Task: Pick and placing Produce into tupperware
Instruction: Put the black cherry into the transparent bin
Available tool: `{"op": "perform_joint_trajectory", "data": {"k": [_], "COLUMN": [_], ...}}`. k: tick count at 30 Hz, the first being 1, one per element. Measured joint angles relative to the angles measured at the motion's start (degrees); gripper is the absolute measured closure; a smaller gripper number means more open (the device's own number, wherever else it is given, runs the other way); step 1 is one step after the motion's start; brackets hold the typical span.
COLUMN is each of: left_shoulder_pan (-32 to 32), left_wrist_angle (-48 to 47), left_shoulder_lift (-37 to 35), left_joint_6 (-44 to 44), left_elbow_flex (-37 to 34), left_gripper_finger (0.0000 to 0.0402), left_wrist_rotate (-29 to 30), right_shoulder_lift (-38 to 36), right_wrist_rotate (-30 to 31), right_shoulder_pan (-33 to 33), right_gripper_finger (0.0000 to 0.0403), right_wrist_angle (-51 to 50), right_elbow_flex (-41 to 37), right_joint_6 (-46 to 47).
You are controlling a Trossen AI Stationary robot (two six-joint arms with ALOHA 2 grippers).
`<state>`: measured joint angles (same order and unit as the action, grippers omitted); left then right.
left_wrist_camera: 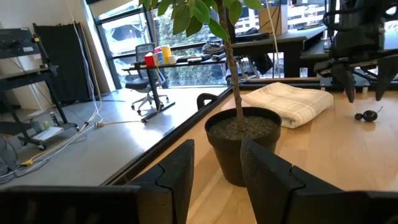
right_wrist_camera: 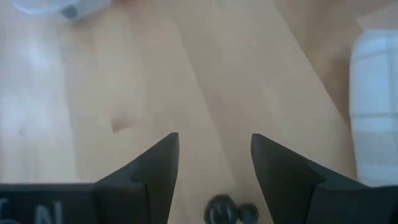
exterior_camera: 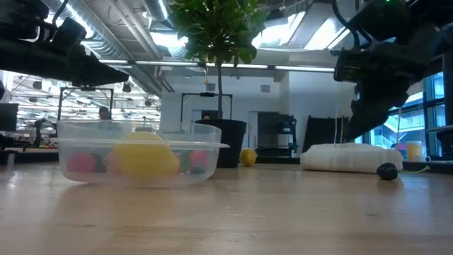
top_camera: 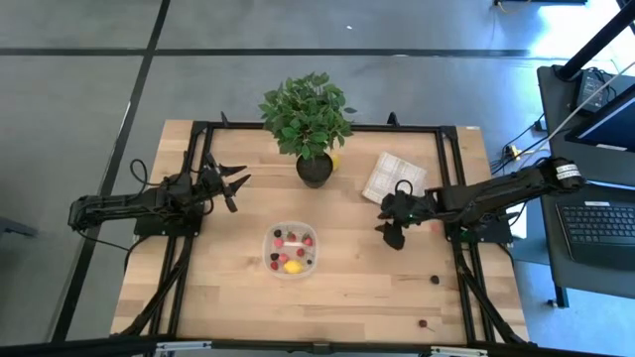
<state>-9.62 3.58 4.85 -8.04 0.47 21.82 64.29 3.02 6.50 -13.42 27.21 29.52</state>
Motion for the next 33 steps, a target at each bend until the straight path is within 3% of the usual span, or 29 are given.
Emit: {"op": "perform_joint_trajectory", "data": {"k": [8, 19, 27, 33], "left_shoulder_pan": [-0.01, 0.01, 0.01, 0.00], "left_wrist_angle": [0.01, 0.00, 0.00, 0.00], "left_shoulder_lift": [0.02, 0.00, 0.02, 0.00], "left_joint_6": [0.03, 0.10, 0.12, 0.09], "left_elbow_flex": [0.00, 0.00, 0.00, 0.00], "left_gripper_finger": [0.0276, 0.0276, 0.0276, 0.0276], "left_wrist_rotate": [0.00, -0.01, 0.00, 0.00], "right_shoulder_lift": [0.07, 5.30, 11.87, 12.34], "right_wrist_rotate": [7.93, 8.55, 10.06, 10.48], "right_shoulder_pan": [6.37, 12.03, 12.68, 12.68], "right_gripper_finger": [0.0201, 0.0201, 0.0201, 0.0201], "right_wrist_angle": [-7.24, -9.10, -9.00, -9.23], "right_elbow_flex": [0.90, 0.95, 1.34, 1.69], "right_joint_6": [3.45, 10.15, 12.41, 12.35]}}
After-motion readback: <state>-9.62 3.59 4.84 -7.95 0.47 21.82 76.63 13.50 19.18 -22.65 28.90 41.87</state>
